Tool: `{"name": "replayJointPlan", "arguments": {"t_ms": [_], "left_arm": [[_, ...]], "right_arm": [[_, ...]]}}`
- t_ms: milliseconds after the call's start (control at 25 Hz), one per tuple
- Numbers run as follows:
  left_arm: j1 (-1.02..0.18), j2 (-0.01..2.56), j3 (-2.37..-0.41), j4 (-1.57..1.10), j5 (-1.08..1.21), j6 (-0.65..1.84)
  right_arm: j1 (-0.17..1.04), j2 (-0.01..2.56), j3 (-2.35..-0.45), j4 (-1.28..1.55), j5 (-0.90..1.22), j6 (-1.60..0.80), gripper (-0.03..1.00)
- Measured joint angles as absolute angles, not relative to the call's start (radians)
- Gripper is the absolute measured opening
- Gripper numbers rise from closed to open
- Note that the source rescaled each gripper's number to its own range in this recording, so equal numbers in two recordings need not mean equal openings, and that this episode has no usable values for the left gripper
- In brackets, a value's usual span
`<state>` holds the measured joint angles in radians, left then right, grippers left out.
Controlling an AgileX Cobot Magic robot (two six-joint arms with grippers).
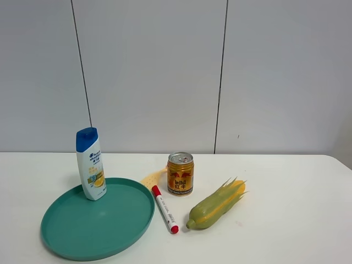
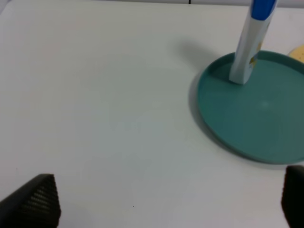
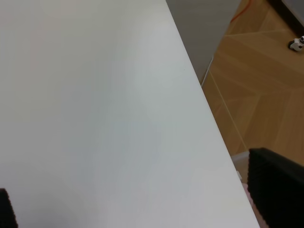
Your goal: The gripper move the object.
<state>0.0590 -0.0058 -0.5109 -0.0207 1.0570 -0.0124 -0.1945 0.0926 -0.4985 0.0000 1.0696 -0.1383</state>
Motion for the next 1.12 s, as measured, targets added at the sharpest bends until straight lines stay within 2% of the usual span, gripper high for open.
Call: {"name": "replayJointPlan", "arguments": {"t_ms": [1120], "left_arm": [[0.059, -0.006, -0.511, -0.021, 1.057, -0.012]], "right_arm": [[-0.195, 0.093, -0.499, 0.000, 1.070, -0.138, 1.00]]}}
